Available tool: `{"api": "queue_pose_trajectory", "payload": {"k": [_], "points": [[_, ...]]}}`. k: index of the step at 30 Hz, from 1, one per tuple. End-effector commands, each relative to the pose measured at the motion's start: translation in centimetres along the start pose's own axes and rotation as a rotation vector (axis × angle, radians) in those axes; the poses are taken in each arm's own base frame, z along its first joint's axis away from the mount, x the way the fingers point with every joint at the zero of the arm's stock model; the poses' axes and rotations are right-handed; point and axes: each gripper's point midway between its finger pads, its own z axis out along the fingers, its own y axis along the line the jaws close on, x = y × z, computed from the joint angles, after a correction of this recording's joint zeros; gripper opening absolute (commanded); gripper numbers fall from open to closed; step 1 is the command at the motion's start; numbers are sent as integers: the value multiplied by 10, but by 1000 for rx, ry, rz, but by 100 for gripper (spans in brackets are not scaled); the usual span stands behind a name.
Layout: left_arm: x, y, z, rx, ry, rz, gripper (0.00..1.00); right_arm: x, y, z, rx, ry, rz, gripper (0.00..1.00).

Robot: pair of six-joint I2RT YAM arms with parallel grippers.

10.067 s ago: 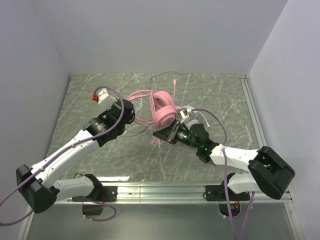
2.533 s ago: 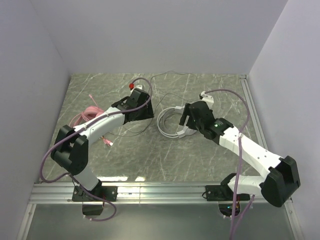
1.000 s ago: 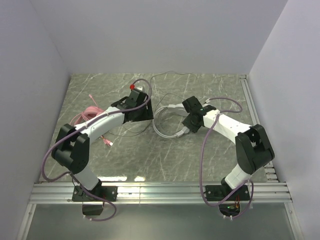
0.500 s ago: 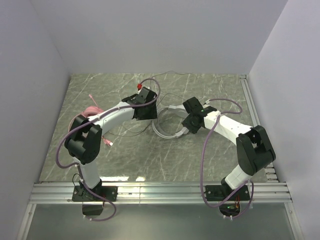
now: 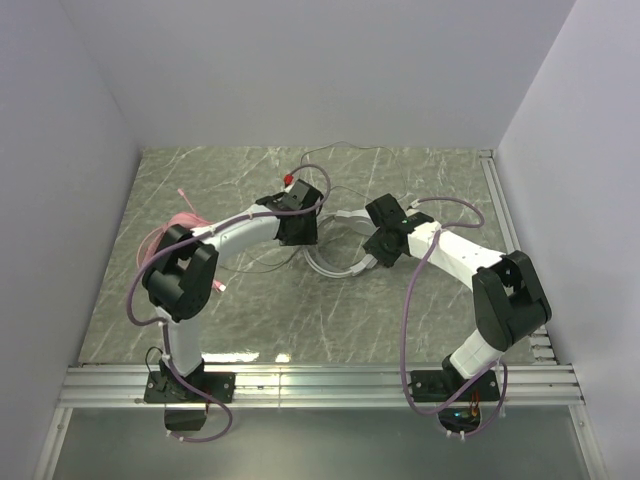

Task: Wrap the headphones
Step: Pass the headphones from the right arm to the left

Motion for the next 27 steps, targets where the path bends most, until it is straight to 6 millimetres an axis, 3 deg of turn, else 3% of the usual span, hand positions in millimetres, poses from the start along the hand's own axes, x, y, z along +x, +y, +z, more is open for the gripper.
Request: {"api": "queue_pose_trajectory", "payload": {"k": [1, 15, 21, 24, 27], "points": [[-8, -11, -2, 9, -16, 18, 55, -14, 22, -17, -91, -38, 53, 19], [3, -3, 16, -51, -8, 19, 48, -10, 30, -24, -137, -4, 61, 18], [7, 1, 23, -78, 2, 24, 40, -12, 33, -32, -163, -4, 67, 18], [7, 0, 22, -73, 6, 25, 29, -16, 34, -36, -169, -21, 65, 18], [5, 1, 19, -78, 0, 29, 2, -17, 35, -41, -181, -33, 34, 22]]}}
